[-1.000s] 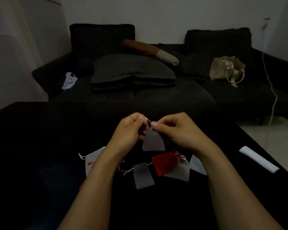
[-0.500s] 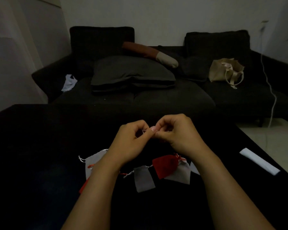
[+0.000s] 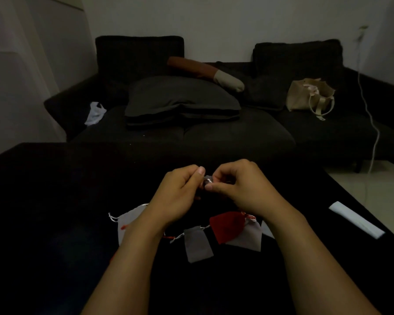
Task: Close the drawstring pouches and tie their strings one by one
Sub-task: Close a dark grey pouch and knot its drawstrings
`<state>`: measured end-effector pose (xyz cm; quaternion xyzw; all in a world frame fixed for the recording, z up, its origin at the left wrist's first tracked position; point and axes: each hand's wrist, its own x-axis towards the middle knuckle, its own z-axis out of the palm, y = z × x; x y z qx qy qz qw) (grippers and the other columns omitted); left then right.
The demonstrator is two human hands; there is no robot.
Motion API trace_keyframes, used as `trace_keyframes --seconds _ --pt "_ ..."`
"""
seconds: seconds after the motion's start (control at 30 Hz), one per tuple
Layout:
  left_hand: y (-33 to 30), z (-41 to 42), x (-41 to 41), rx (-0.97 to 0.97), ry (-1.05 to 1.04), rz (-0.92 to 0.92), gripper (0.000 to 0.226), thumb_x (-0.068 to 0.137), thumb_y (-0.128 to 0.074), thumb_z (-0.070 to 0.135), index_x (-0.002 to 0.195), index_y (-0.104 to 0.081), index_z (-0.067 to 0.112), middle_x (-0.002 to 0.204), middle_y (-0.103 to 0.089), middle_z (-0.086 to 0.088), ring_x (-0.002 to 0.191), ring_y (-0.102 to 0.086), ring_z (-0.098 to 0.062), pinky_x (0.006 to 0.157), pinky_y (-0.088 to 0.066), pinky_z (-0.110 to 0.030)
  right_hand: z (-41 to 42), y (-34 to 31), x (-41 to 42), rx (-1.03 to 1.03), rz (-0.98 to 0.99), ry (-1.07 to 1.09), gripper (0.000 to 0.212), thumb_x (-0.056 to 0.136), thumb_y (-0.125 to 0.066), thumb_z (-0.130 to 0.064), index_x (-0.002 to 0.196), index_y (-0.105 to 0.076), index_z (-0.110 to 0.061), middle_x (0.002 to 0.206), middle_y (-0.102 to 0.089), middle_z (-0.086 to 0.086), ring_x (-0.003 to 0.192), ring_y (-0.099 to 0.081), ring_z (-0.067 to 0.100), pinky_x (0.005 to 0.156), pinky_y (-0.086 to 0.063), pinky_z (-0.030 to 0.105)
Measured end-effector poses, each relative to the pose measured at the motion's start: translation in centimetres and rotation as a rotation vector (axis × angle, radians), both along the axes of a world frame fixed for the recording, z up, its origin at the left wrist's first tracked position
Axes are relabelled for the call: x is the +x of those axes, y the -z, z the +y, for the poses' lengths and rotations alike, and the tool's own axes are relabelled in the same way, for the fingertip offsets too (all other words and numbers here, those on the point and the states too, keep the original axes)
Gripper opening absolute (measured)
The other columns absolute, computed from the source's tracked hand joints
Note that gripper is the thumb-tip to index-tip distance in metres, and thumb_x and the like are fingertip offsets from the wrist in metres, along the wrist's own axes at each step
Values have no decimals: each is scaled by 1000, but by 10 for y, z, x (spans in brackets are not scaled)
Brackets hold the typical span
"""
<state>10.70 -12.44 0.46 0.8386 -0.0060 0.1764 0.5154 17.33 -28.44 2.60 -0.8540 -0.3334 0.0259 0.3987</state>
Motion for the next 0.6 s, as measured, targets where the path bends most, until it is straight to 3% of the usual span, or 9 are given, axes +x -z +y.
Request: trace_keyframes --seconds 0.1,0.23,0.4,0.5,0.6 --pt "0 -1 0 71 3 -14 31 97 -57 34 73 -63 16 72 -66 -10 64 -61 -26 59 -49 -40 0 0 0 -25 -5 -40 8 88 -71 -26 81 -71 -24 79 -69 -7 77 -65 1 67 -50 19" --pt "4 3 1 147 -20 6 28 96 -60 24 67 -59 21 57 -57 12 53 -49 2 51 -38 -16 2 4 -1 -49 -10 -62 12 92 -67 -30 82 -68 -23 80 -67 -7 74 -62 2 64 -47 20" --pt "1 1 3 110 -37 -8 34 99 -53 22 66 -57 24 56 -52 15 53 -45 1 51 -34 -15 1 1 1 3 33 -66 16 93 -63 -33 83 -66 -20 76 -65 -2 69 -58 6 64 -49 27" --pt "-1 0 6 64 -73 -104 30 97 -56 21 68 -62 15 75 -56 9 67 -52 -4 62 -40 -19 -2 -2 5 107 122 -55 17 92 -65 -32 80 -67 -21 78 -67 4 74 -64 18 75 -56 39" --pt "-3 3 8 23 -16 -156 27 90 -61 34 65 -68 26 99 -60 13 96 -59 -9 79 -47 -22 -4 -2 5 202 240 -85 15 93 -64 -27 85 -71 -16 89 -70 12 89 -67 32 84 -56 44"
